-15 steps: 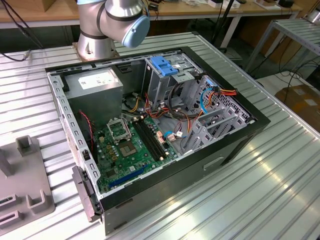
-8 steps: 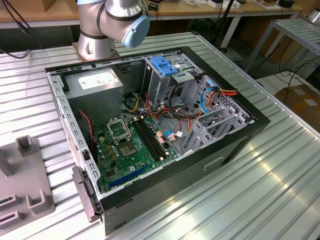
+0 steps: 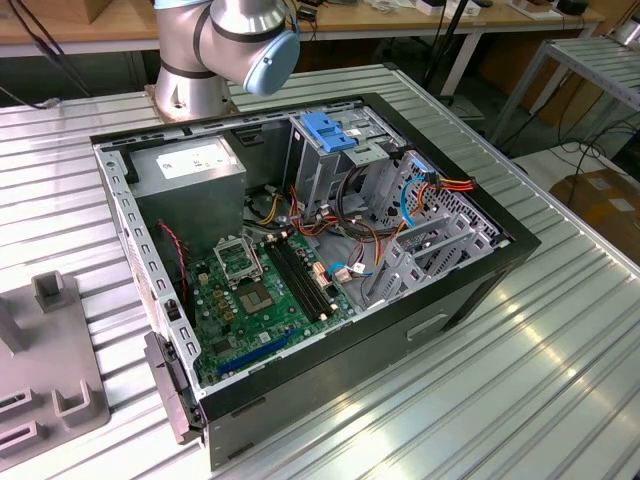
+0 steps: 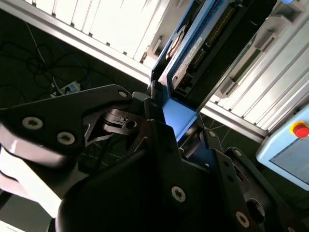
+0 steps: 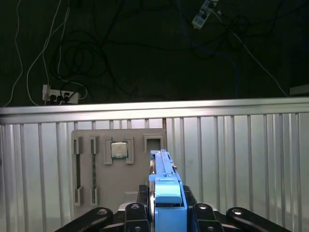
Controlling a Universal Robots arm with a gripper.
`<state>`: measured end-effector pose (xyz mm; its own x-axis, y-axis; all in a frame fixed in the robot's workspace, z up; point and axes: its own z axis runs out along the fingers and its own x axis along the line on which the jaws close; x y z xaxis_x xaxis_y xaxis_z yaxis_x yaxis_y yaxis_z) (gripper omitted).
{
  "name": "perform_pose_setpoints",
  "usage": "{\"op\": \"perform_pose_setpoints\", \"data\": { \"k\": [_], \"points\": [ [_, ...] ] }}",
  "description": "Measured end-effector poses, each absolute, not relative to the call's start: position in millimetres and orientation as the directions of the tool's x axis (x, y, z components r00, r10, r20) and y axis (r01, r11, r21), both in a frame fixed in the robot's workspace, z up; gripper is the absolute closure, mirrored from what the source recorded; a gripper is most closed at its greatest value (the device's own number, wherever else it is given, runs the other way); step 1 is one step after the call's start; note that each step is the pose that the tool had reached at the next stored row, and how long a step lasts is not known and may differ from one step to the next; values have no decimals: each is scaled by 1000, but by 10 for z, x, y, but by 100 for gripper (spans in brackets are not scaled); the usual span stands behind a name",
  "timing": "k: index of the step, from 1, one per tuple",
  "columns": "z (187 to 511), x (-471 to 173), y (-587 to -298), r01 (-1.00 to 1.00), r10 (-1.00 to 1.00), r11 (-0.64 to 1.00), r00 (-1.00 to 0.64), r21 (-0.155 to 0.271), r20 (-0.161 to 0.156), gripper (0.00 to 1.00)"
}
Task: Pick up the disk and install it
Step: 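Pick up the disk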
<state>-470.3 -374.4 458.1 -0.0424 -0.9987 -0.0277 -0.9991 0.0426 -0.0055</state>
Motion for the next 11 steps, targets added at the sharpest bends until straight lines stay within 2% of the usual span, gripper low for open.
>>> {"op": "perform_pose_setpoints", "data": {
  "k": [11],
  "points": [
    [4775,-4703,-3744,-999,-999,43,-42,-5,-28,63]
  ]
}}
